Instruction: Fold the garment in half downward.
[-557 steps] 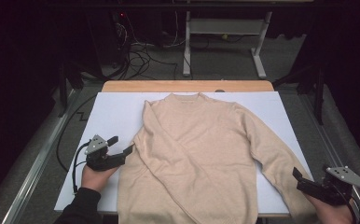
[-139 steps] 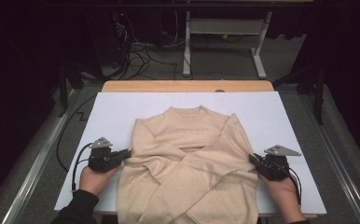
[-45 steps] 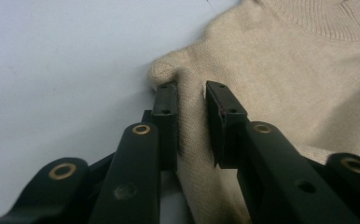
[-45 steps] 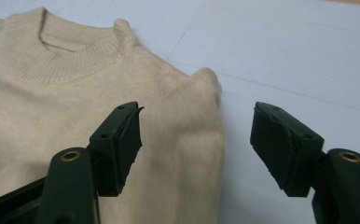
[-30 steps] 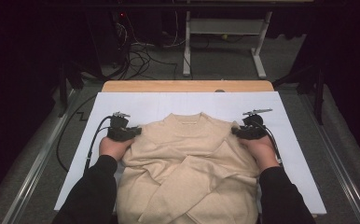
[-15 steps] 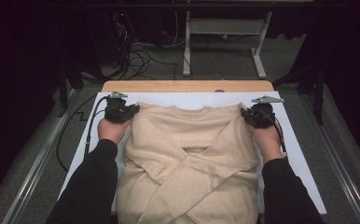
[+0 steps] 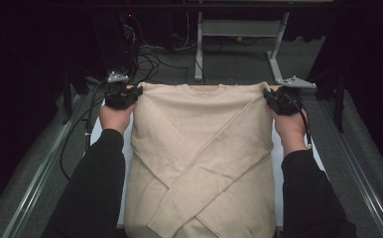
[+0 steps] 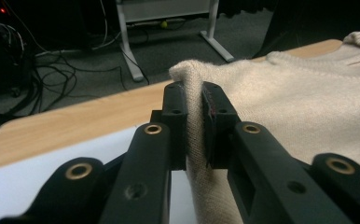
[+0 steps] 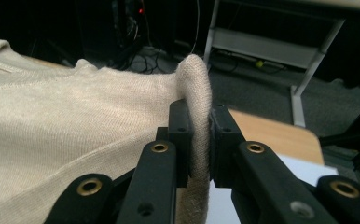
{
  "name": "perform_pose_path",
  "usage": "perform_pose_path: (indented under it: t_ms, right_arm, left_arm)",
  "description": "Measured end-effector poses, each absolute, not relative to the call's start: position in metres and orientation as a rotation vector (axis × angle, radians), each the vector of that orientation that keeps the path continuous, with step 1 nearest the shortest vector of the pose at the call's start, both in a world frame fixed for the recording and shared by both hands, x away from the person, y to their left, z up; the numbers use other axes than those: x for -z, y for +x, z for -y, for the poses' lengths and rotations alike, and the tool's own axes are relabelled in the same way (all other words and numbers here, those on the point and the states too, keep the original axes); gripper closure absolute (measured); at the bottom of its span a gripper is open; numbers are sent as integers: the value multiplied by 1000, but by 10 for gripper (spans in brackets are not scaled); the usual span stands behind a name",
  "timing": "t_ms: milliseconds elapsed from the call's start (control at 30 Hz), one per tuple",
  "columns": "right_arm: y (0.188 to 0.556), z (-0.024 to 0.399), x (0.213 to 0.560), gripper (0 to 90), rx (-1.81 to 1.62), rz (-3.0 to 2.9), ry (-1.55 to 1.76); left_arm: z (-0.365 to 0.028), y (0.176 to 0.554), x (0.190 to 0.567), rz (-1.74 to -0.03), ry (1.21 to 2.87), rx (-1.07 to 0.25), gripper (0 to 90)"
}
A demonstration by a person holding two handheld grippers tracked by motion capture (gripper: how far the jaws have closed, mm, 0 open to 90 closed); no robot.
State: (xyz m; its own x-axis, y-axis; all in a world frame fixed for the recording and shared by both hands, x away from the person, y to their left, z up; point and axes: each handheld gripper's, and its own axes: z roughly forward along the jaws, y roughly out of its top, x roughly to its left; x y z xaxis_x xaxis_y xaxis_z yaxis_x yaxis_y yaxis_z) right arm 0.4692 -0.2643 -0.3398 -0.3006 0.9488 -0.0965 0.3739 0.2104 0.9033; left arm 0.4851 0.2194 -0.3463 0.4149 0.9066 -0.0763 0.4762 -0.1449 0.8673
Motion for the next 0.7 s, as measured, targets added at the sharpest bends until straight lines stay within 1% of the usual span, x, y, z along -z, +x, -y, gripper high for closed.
perform_pose_path:
  t_ms: [267, 367, 433, 500, 700]
  right_arm:
    - [472, 266, 310, 830, -1136, -1703, 1199]
    - [472, 265, 300, 830, -1143, -1686, 1171]
    - [471, 265, 296, 830, -1158, -1684, 1158]
    - [471, 265, 299, 829, -1144, -1705, 1158]
    - [464, 263, 336, 827, -1130, -1771, 1169]
  left_arm:
    - [-219, 485, 307, -1159, 1740, -698, 804]
    - [-219, 482, 298, -1135, 1710, -721, 804]
    - [-219, 481, 301, -1138, 1719, -715, 804]
    - [-220, 481, 311, -1142, 1727, -690, 803]
    - [-218, 473, 345, -1146, 1764, -638, 801]
